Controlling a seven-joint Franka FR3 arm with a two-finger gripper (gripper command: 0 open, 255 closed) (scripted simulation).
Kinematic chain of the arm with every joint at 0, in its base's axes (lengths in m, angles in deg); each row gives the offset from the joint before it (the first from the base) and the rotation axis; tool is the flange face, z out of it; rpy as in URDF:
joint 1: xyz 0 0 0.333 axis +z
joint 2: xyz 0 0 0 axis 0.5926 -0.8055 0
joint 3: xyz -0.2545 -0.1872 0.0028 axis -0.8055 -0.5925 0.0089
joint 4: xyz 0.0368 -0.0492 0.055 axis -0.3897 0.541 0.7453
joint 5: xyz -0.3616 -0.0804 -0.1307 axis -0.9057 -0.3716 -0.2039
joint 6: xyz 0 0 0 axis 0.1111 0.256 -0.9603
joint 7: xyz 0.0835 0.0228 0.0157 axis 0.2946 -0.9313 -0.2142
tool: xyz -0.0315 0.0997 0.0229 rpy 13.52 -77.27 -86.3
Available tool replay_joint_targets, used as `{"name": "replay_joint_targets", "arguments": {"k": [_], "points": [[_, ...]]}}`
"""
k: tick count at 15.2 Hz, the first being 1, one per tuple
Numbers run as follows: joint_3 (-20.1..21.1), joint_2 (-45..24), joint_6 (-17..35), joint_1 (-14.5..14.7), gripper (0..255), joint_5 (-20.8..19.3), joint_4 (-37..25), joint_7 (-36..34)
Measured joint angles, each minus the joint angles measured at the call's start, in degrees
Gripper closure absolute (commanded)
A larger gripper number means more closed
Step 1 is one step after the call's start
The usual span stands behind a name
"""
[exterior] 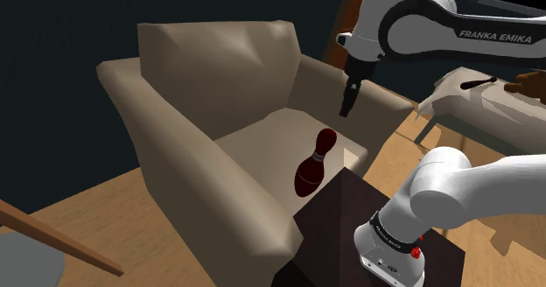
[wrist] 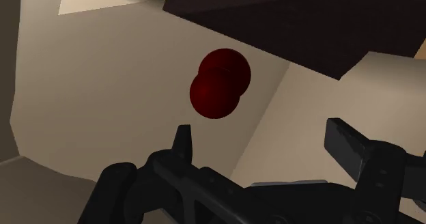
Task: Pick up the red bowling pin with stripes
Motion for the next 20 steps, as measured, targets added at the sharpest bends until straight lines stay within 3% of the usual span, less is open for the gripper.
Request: {"name": "replay_joint_targets", "arguments": {"k": [9, 17, 18, 20], "points": [[-3.7, -6.5, 20.8, 1.4, 0, -12.3, 13.1, 12.8], [-4.1, -11.0, 29.8, 0.7, 0, -15.6, 17.5, 11.3], [-4.1, -11.2, 30.2, 0.6, 255, -15.7, 17.8, 11.2], [-4.1, -11.3, 30.5, 0.6, 255, -15.8, 17.9, 11.1]]}}
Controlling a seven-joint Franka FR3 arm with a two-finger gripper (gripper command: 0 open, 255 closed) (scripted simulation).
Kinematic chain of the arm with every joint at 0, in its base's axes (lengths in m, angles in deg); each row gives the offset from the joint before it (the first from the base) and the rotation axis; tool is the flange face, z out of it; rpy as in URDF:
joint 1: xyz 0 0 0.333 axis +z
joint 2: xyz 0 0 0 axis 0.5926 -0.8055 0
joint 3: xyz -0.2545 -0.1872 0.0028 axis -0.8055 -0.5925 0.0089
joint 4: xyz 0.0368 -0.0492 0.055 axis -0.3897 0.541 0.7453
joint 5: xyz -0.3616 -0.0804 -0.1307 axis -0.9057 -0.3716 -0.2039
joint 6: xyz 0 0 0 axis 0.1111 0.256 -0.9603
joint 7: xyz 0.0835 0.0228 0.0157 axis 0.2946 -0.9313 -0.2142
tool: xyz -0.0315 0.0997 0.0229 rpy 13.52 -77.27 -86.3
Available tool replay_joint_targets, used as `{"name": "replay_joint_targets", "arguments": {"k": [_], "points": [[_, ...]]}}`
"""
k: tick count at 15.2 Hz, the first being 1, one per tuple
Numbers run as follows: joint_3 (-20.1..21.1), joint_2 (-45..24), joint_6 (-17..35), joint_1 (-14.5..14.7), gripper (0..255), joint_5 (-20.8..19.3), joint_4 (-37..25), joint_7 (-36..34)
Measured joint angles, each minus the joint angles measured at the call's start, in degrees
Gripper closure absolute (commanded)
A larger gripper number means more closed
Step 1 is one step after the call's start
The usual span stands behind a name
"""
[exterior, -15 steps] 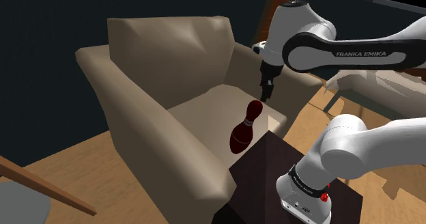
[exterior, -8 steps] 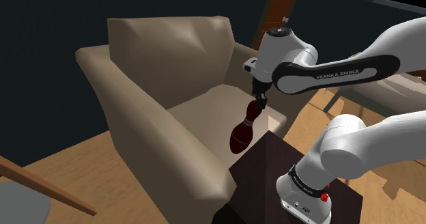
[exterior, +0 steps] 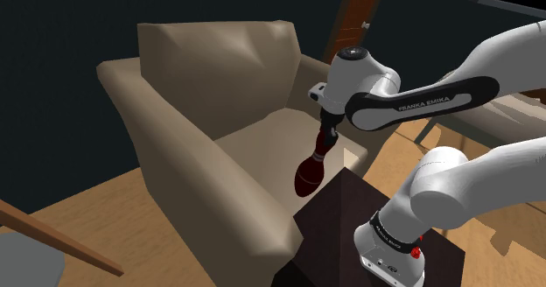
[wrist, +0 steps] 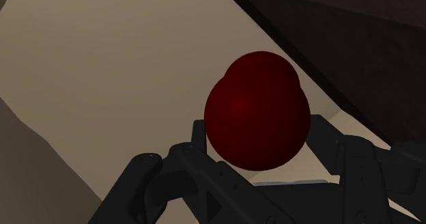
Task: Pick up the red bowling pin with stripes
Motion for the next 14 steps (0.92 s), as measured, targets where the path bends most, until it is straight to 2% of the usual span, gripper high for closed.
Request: {"name": "replay_joint_targets", "arguments": {"k": [8, 14], "points": [[0.0, 0.0, 0.1, 0.0, 255, 0.0, 0.0, -0.1], [0.1, 2.4, -4.5, 0.6, 255, 1.4, -2.2, 1.7]]}}
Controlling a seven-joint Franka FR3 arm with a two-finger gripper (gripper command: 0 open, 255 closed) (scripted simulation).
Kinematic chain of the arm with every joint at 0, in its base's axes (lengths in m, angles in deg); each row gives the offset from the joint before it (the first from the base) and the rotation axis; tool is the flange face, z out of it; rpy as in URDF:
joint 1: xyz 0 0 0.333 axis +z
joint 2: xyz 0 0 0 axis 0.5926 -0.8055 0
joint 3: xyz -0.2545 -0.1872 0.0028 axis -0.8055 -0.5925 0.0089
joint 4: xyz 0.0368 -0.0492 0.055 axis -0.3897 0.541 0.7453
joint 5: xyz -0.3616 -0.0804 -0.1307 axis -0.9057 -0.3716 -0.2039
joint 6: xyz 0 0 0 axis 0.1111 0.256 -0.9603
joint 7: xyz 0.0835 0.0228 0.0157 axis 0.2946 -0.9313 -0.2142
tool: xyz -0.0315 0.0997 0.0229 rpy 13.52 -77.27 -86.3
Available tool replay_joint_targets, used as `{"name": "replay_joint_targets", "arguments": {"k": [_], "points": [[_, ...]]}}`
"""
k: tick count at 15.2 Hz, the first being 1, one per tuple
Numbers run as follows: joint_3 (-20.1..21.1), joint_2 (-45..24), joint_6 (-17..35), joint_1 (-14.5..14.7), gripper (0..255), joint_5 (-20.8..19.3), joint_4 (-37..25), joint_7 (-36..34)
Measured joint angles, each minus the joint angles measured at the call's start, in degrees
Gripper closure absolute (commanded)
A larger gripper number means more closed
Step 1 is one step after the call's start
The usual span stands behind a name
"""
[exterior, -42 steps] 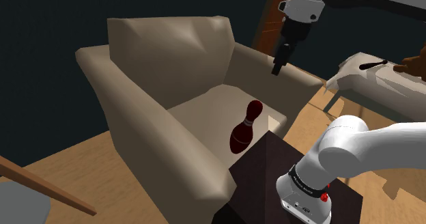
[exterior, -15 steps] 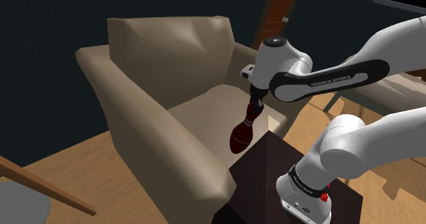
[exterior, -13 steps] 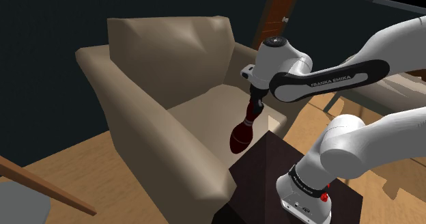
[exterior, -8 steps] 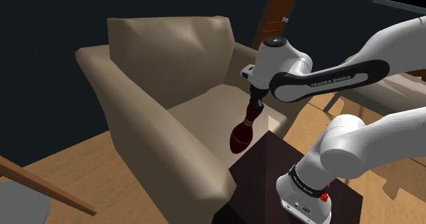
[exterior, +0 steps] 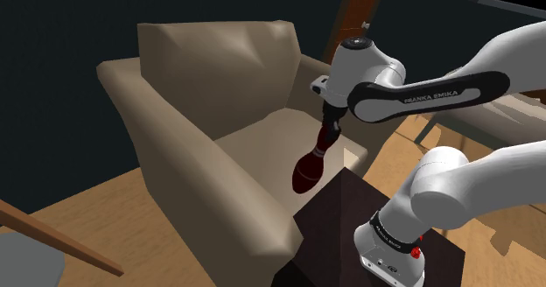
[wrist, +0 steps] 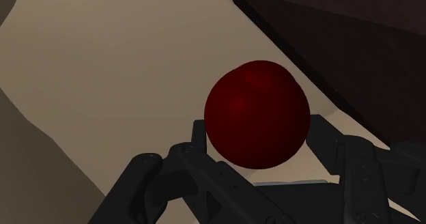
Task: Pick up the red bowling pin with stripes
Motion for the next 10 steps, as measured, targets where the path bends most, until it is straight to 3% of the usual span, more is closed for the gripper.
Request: {"name": "replay_joint_targets", "arguments": {"k": [10], "points": [[0.5, 3.9, -8.8, 0.9, 255, 2.2, -5.2, 2.8]]}}
